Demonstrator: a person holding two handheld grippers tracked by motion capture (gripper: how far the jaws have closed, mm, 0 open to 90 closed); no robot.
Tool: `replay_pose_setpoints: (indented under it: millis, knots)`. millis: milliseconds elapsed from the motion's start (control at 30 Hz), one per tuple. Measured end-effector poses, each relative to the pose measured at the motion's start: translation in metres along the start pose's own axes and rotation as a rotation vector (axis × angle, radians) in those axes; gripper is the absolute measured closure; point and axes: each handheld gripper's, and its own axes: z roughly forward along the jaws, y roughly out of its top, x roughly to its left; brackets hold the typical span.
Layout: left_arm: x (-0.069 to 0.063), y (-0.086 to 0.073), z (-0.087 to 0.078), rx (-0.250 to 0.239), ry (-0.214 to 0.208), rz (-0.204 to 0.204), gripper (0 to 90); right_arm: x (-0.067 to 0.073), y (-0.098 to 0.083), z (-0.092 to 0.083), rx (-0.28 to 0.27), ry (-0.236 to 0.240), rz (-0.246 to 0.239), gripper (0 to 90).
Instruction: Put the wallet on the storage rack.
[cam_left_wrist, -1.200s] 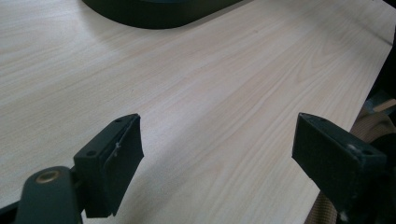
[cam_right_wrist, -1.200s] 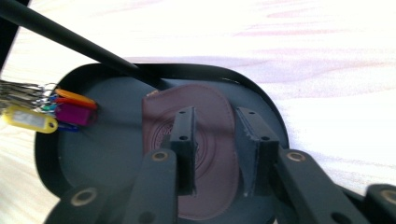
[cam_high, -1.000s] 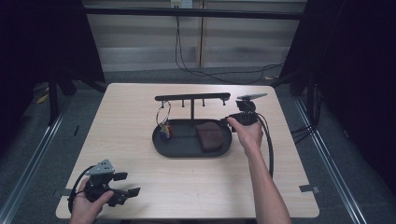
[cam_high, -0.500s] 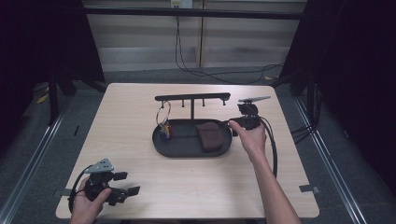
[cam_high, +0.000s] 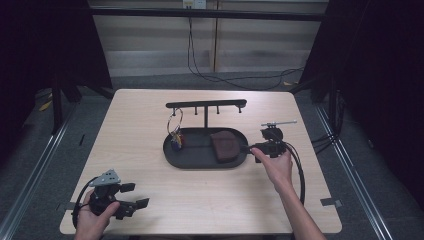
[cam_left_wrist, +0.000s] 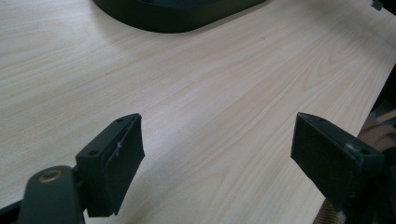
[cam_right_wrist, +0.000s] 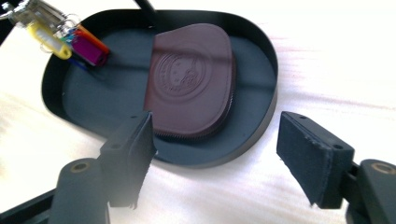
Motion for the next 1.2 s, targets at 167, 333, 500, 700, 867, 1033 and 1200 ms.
replay_pose_setpoints:
  millis: [167, 333, 500, 700, 867, 1033, 1200]
  knots:
    - [0.000, 0.000, 0.000, 0.000, 0.003, -0.010, 17.2, 0.005, -0.016, -0.010, -0.037, -0.003, -0.044, 24.9]
    - [0.000, -0.001, -0.001, -0.002, 0.004, -0.012, 17.2, 0.004, -0.034, -0.021, -0.057, -0.004, -0.050, 25.9]
    - [0.001, 0.000, 0.000, 0.000, 0.011, -0.025, 17.5, -0.002, -0.056, -0.034, -0.071, 0.001, -0.049, 25.6]
    - [0.000, -0.001, 0.002, 0.010, 0.009, -0.022, 17.5, -0.005, -0.074, -0.051, -0.101, -0.005, -0.052, 25.7]
    - [0.001, -0.001, 0.001, 0.009, 0.010, -0.022, 17.5, -0.009, -0.096, -0.063, -0.088, -0.045, -0.084, 25.0]
    - [-0.001, -0.002, -0.001, 0.002, 0.010, -0.025, 17.8, -0.017, -0.110, -0.069, -0.108, -0.066, -0.073, 24.5]
    - [0.001, -0.001, -0.002, -0.003, 0.010, -0.026, 17.8, -0.023, -0.123, -0.062, -0.068, -0.061, -0.014, 23.2]
